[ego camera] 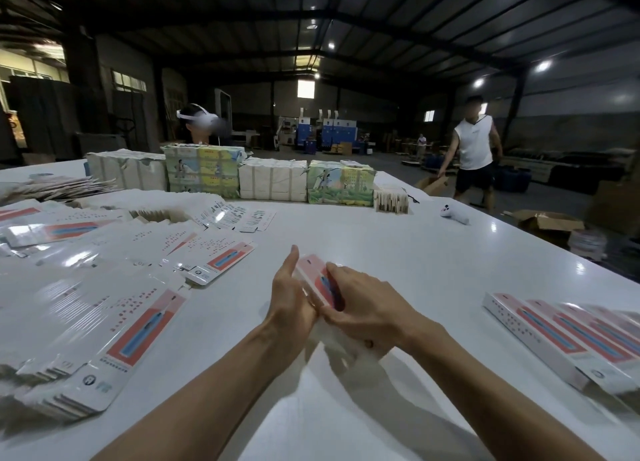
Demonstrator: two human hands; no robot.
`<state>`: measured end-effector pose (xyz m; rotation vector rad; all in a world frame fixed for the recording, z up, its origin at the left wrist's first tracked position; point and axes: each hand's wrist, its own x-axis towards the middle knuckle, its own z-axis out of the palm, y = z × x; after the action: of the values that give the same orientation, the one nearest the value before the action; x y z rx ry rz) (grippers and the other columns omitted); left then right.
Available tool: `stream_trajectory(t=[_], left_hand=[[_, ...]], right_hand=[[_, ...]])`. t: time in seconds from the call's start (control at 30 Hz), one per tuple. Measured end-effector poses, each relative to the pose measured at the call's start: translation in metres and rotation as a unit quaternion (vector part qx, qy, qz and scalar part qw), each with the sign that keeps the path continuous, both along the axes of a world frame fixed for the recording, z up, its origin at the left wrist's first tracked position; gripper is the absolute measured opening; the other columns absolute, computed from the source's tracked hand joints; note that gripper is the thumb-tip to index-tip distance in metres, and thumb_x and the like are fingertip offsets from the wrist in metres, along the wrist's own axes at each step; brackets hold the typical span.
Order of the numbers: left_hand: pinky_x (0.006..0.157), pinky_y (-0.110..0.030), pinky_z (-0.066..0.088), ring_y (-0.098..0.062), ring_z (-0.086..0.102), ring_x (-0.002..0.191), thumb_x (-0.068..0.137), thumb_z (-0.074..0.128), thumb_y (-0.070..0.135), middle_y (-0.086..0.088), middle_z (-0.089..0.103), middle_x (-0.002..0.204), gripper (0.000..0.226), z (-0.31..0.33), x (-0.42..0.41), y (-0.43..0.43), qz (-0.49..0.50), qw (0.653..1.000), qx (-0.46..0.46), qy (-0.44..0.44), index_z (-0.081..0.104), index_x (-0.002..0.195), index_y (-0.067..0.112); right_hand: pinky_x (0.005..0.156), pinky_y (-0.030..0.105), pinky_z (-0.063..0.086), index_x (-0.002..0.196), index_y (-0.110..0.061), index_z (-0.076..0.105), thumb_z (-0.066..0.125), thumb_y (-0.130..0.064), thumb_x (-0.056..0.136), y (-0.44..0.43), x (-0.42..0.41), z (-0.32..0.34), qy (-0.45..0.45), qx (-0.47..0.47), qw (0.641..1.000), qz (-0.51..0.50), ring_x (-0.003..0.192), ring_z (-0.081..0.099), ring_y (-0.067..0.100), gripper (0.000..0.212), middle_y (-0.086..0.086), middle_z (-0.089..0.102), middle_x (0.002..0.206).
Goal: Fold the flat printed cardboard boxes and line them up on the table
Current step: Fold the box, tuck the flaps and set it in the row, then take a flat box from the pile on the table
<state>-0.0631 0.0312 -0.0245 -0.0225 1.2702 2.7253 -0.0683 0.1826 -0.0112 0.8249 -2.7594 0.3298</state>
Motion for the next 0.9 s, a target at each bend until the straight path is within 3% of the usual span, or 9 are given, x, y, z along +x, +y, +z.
stream_trajectory(t=[0.17,0.27,0.4,0.47,0.57,0.67,0.73,0.8,0.9], left_hand=[[0.084,-0.047,0.064,-0.037,0.074,0.110,0.100,0.047,0.063,-0.025,0.074,0.119,0.072,-0.001,-0.001,-0.002,-0.067,0.995,0.026,0.063,0.053,0.136,0.002],[0.101,-0.058,0.055,-0.040,0.068,0.121,0.094,0.058,0.061,-0.026,0.064,0.136,0.070,-0.004,-0.004,-0.003,-0.071,0.995,0.026,0.066,0.048,0.144,0.013],[0.096,-0.051,0.059,-0.035,0.072,0.116,0.090,0.064,0.061,-0.014,0.072,0.126,0.060,-0.009,-0.007,0.006,-0.048,0.996,-0.031,0.070,0.055,0.136,0.024],[0.102,-0.050,0.055,-0.034,0.068,0.120,0.098,0.063,0.051,-0.014,0.064,0.135,0.049,-0.013,-0.015,0.006,0.011,0.996,-0.061,0.066,0.055,0.138,0.022],[0.095,-0.046,0.058,-0.031,0.068,0.118,0.094,0.070,0.041,-0.015,0.064,0.133,0.042,-0.019,-0.024,-0.005,0.045,0.992,-0.086,0.074,0.063,0.130,0.019],[0.087,-0.041,0.060,-0.025,0.069,0.118,0.079,0.074,0.049,-0.008,0.072,0.122,0.053,-0.024,-0.024,-0.013,0.031,0.983,-0.153,0.101,0.071,0.125,0.022],[0.088,-0.038,0.059,-0.020,0.070,0.117,0.076,0.074,0.053,-0.004,0.074,0.119,0.050,-0.025,-0.022,-0.013,0.016,0.974,-0.191,0.119,0.075,0.119,0.027],[0.090,-0.037,0.057,-0.017,0.069,0.115,0.075,0.073,0.054,-0.001,0.074,0.118,0.046,-0.025,-0.021,-0.011,0.000,0.965,-0.224,0.136,0.078,0.114,0.030],[0.093,-0.035,0.055,-0.011,0.068,0.114,0.077,0.069,0.054,0.005,0.074,0.115,0.042,-0.025,-0.019,-0.009,-0.017,0.949,-0.271,0.163,0.078,0.112,0.032]], right_hand=[[0.065,0.019,0.040,0.150,-0.028,0.018,0.058,-0.044,0.101,-0.003,0.008,-0.013,0.005,0.009,1.000,-0.010,0.091,0.052,0.017,0.065,0.005,0.046,0.142],[0.067,0.032,0.047,0.151,-0.017,0.025,0.058,-0.034,0.101,0.005,0.018,-0.015,0.008,-0.007,1.000,-0.020,0.086,0.055,0.022,0.062,0.007,0.049,0.132],[0.063,0.026,0.039,0.148,-0.011,0.029,0.066,-0.032,0.099,0.029,0.035,-0.013,0.042,0.023,0.997,-0.068,0.078,0.049,0.022,0.065,0.009,0.048,0.127],[0.074,0.035,0.052,0.151,-0.008,0.028,0.067,-0.035,0.099,0.050,0.039,-0.011,0.028,0.027,0.992,-0.124,0.091,0.058,0.028,0.071,0.012,0.046,0.135],[0.098,0.046,0.052,0.157,-0.006,0.021,0.058,-0.030,0.102,0.088,0.040,-0.012,-0.004,0.040,0.968,-0.246,0.119,0.054,0.037,0.070,0.017,0.039,0.147],[0.129,0.049,0.020,0.163,0.000,0.011,0.043,-0.020,0.108,0.127,0.043,-0.024,-0.014,0.087,0.935,-0.344,0.156,0.017,0.043,0.066,0.025,0.014,0.169],[0.130,0.047,0.015,0.162,-0.001,0.015,0.041,-0.017,0.110,0.151,0.045,-0.031,-0.012,0.099,0.925,-0.368,0.158,0.017,0.039,0.060,0.021,0.017,0.170],[0.127,0.044,0.025,0.156,-0.007,0.027,0.044,-0.016,0.109,0.169,0.047,-0.034,0.006,0.100,0.922,-0.373,0.150,0.033,0.033,0.051,0.015,0.033,0.162],[0.124,0.042,0.031,0.153,-0.012,0.033,0.047,-0.017,0.107,0.187,0.051,-0.036,0.019,0.098,0.918,-0.384,0.143,0.041,0.028,0.048,0.010,0.041,0.156]])
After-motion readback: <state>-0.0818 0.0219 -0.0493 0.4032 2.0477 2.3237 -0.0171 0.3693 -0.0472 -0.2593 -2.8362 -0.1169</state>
